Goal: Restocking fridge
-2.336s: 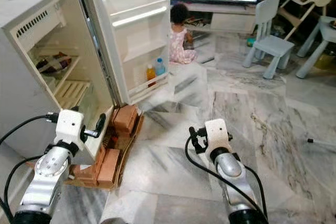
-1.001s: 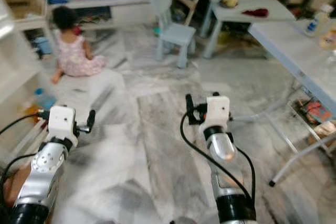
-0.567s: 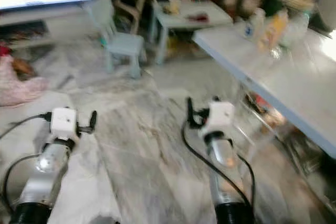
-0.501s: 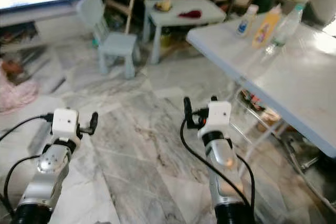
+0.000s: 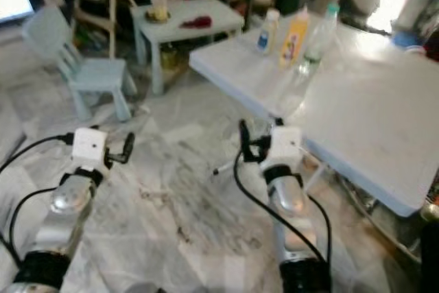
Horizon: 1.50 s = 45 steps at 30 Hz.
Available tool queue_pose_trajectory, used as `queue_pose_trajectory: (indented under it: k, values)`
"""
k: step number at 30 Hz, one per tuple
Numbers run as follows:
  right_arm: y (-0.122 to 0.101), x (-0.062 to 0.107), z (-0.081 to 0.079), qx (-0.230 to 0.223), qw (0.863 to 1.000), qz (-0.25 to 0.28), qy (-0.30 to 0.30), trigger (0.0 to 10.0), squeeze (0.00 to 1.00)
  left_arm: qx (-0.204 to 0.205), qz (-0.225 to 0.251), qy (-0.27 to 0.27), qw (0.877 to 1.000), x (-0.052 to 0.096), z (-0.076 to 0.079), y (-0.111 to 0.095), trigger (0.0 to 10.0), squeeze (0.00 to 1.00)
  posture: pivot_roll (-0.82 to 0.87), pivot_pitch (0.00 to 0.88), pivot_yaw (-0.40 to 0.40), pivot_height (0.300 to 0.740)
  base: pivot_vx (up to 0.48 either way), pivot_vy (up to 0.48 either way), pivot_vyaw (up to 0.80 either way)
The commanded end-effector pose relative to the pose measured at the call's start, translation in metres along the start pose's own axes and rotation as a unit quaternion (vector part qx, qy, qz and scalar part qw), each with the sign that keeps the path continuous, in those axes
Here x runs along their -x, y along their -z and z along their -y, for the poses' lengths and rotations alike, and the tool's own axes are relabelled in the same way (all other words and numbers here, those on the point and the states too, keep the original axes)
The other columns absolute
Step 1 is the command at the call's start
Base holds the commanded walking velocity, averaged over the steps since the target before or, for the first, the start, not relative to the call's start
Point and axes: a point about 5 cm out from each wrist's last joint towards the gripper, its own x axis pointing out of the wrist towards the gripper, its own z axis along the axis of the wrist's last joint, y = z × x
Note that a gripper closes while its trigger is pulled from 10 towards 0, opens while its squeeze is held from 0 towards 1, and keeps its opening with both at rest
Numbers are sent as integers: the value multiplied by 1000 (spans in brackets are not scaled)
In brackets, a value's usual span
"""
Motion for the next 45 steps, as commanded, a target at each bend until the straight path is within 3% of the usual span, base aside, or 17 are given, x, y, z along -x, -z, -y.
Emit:
queue_pose_trajectory:
  k: [1,5,9,13,20,45]
  values:
    - [-2,1,9,11,1000,2,12,10000,0,-4,42,19,999,-2,4,-15,10000,0,-25,0,-36,740,435,0,0]
    - [-3,0,9,13,1000,6,10,10000,0,-29,47,55,997,-2,4,-19,10000,0,-22,0,-37,740,431,0,0]
    - [-3,-1,9,14,1000,6,9,10000,0,-45,48,56,996,-1,1,-21,10000,0,-20,0,-36,740,397,211,0]
    - [0,2,7,15,1000,3,11,10000,0,-1,45,18,999,-4,-12,-25,10000,0,-18,0,-29,740,381,293,0]
    - [0,2,9,21,1000,2,12,10000,0,3,63,30,998,-6,-3,-34,10000,0,-17,0,-33,740,304,368,-59]
    - [-2,-1,7,43,999,9,-2,10000,0,12,65,52,996,-8,13,-38,10000,0,-22,0,-33,740,298,374,-796]
